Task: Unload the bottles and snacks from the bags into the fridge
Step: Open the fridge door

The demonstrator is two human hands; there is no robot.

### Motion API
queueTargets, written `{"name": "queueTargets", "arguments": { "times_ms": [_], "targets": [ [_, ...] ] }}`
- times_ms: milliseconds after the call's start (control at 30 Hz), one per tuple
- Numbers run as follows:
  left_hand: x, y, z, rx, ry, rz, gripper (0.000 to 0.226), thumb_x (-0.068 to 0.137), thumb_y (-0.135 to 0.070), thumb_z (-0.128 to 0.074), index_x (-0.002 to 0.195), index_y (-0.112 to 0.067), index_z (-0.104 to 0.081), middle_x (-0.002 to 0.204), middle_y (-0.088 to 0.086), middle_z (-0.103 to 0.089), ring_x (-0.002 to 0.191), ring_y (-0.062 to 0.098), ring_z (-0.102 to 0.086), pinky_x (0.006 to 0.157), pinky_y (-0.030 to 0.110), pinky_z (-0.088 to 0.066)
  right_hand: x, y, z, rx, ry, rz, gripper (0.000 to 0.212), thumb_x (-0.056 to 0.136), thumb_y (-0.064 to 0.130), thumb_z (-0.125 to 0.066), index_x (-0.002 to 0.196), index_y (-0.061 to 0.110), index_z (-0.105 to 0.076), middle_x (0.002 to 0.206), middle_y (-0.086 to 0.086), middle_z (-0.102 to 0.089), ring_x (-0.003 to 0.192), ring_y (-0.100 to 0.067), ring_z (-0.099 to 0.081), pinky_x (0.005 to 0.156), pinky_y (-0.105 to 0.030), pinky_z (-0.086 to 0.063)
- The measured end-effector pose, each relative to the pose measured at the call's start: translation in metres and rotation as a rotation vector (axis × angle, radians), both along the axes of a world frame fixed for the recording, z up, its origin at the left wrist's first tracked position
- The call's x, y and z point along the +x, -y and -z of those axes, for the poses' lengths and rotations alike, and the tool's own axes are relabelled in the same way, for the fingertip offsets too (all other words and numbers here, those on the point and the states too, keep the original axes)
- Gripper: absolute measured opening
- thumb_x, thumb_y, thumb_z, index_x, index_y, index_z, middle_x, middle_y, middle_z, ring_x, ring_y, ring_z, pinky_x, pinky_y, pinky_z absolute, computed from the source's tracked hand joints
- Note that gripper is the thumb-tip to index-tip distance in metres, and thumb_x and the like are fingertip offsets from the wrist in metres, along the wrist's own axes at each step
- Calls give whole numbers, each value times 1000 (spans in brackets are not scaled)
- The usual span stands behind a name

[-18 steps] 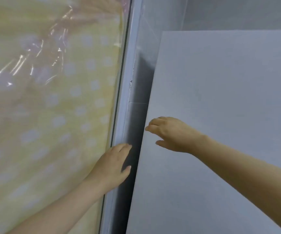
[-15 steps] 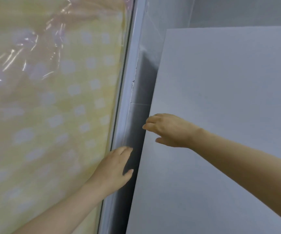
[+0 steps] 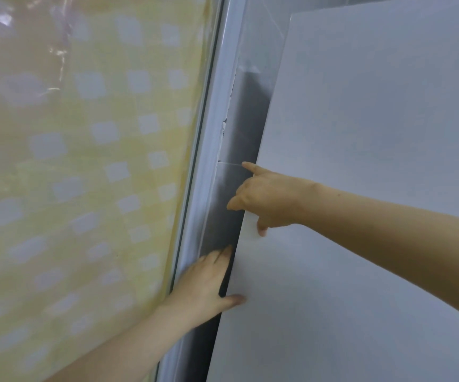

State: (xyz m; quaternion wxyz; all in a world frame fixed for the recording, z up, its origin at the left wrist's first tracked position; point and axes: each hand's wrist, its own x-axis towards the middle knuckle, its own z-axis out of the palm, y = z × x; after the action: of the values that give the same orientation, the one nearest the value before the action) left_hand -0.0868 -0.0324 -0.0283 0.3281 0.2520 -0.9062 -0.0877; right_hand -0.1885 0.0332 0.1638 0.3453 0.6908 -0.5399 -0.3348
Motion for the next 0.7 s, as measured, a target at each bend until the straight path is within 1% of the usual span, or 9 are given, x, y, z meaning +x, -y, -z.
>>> {"name": "queueTargets", "arguments": {
  "times_ms": [67,133,233,333,467,533,633,700],
  "targets": [
    [-5,0,-2,39,-18,34,90,72,-58,-67,145,-31,-22,133,-7,-46,120,12,-46,99,30,-43,1,1,1,5,-21,12,59,83,38,-69,135,21,-46,120,5,-61,124,-19,-49,118,-45,4],
    [-9,1,-4,112,-8,72,84,71,-54,-71,140,-32,-29,128,-9,-50,115,12,-50,94,30,-46,1,1,2,0,-29,4,56,84,39,-68,133,21,-48,121,5,-60,123,-20,-49,118,-45,2],
    [-12,3,-4,214,13,89,73,72,-47,-74,130,-26,-36,122,-6,-56,110,15,-56,89,32,-49,-2,1,3,-8,-20,-13,53,84,40,-68,131,24,-51,122,6,-60,124,-20,-48,118,-44,1],
    [-12,2,-5,237,27,74,65,74,-45,-74,124,-22,-38,117,-2,-58,104,17,-58,84,32,-50,-4,0,2,-25,13,-49,49,81,42,-69,126,27,-56,122,7,-60,125,-18,-46,118,-40,-2],
    [-12,0,-5,244,39,67,62,75,-43,-73,122,-20,-38,117,-1,-57,103,18,-58,84,36,-52,-3,1,3,-39,17,-40,45,79,44,-70,120,27,-61,117,7,-61,120,-18,-49,116,-36,-8],
    [-11,-2,-5,273,35,68,60,76,-41,-73,121,-22,-38,117,-2,-57,103,17,-57,84,35,-52,-1,2,4,-53,18,-33,44,78,45,-71,117,26,-62,115,7,-62,118,-17,-50,115,-35,-10],
    [-10,-4,-5,309,20,80,57,78,-40,-72,120,-23,-38,117,-4,-56,104,15,-56,85,34,-51,1,2,6,-74,30,-20,42,76,44,-72,113,27,-64,113,8,-62,116,-17,-50,115,-34,-10],
    [-6,-5,-6,316,22,81,56,78,-40,-72,119,-23,-38,117,-4,-56,104,16,-57,86,36,-52,6,0,7,-88,35,-7,40,76,43,-72,112,27,-65,113,8,-62,116,-17,-50,115,-35,-10]
  ]
}}
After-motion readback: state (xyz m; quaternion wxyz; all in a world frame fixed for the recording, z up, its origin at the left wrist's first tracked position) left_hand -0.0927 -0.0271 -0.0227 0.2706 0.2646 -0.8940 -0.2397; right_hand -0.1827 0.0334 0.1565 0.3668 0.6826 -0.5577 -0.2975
